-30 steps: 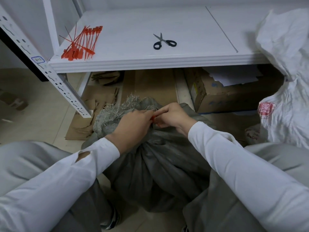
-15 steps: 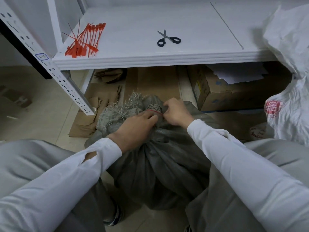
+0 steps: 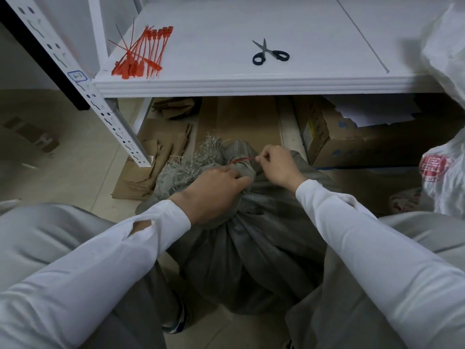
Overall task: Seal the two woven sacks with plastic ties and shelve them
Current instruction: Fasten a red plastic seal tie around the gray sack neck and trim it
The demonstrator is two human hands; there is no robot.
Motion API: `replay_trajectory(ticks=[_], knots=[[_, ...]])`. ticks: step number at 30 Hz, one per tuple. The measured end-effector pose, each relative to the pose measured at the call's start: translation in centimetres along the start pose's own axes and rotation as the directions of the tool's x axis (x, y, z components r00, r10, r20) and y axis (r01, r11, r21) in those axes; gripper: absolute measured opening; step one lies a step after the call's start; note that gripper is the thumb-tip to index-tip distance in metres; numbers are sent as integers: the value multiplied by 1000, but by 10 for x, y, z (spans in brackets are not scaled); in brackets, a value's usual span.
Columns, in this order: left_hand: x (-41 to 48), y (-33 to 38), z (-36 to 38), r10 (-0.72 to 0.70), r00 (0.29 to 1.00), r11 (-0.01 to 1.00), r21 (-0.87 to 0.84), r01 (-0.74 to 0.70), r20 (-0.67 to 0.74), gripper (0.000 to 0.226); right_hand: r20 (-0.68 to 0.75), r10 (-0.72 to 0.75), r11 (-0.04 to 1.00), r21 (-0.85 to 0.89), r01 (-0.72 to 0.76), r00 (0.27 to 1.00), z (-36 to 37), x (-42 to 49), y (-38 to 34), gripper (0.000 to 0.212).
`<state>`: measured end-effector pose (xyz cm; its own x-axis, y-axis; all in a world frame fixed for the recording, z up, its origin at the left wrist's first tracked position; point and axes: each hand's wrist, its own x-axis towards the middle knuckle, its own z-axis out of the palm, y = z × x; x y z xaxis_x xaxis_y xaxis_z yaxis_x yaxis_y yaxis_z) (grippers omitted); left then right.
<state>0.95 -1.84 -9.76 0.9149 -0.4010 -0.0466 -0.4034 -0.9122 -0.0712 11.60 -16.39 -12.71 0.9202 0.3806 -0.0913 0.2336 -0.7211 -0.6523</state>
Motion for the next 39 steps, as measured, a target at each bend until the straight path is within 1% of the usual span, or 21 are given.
replay_trajectory(ticks=[4,6,8,9,11,14,15,17,19,21,22,25,26,27,28,30,31,33,36,39], knots=[[-6,-5,1,50,999,999,21,-50,7,26,-34,-11,997,71,13,999,10,-1,-4,17],[-11,-4,3,105,994,994,34,-105,11,27,-65,-16,991,128,24,998,13,-2,-8,17],[-16,-1,5,162,986,982,91,-166,42,30,-84,-14,984,177,29,996,14,-2,-10,17],[-18,0,5,166,985,979,112,-170,47,31,-81,0,980,196,16,997,15,0,-9,19],[-22,1,2,143,989,983,109,-146,34,31,-29,80,962,265,-70,996,14,3,-6,21],[-25,-2,-4,79,996,996,49,-81,48,29,148,207,870,425,-251,967,14,2,-4,17],[-26,-5,-7,65,996,997,41,-68,67,28,210,223,830,471,-298,952,15,-1,-5,17],[-29,-12,-13,58,993,998,14,-59,108,20,310,202,771,535,-346,929,20,-8,-10,19],[-33,-20,-18,44,989,999,18,-47,143,11,352,137,777,542,-321,926,26,-14,-15,21],[-36,-26,-22,37,990,999,29,-42,136,10,359,81,809,521,-271,930,28,-19,-20,20],[-38,-26,-23,51,993,998,14,-53,104,11,361,58,820,515,-251,931,29,-21,-23,19],[-36,-24,-15,158,985,987,3,-158,-65,15,402,4,838,498,-222,916,31,-30,-31,11],[-35,-22,-13,156,984,987,-16,-158,-85,15,427,-13,841,493,-221,904,33,-33,-35,12],[-34,-22,-11,127,990,989,-69,-132,-62,15,450,-25,844,489,-223,892,35,-36,-38,15],[-34,-21,-11,71,997,989,-131,-75,-31,17,472,-31,842,487,-231,881,38,-39,-40,19],[-34,-24,-11,-51,997,968,-243,62,52,19,509,-28,815,511,-275,860,41,-43,-43,22],[-34,-25,-11,-88,994,952,-287,103,66,16,530,-23,793,526,-307,848,41,-44,-44,23],[-34,-27,-11,-135,989,931,-335,145,52,5,554,2,771,530,-354,832,39,-43,-46,22],[-33,-27,-12,-189,982,912,-370,180,12,16,548,34,775,513,-369,836,36,-40,-46,20],[-32,-26,-11,-253,967,875,-431,220,-20,11,512,40,779,522,-347,858,35,-38,-44,21]])
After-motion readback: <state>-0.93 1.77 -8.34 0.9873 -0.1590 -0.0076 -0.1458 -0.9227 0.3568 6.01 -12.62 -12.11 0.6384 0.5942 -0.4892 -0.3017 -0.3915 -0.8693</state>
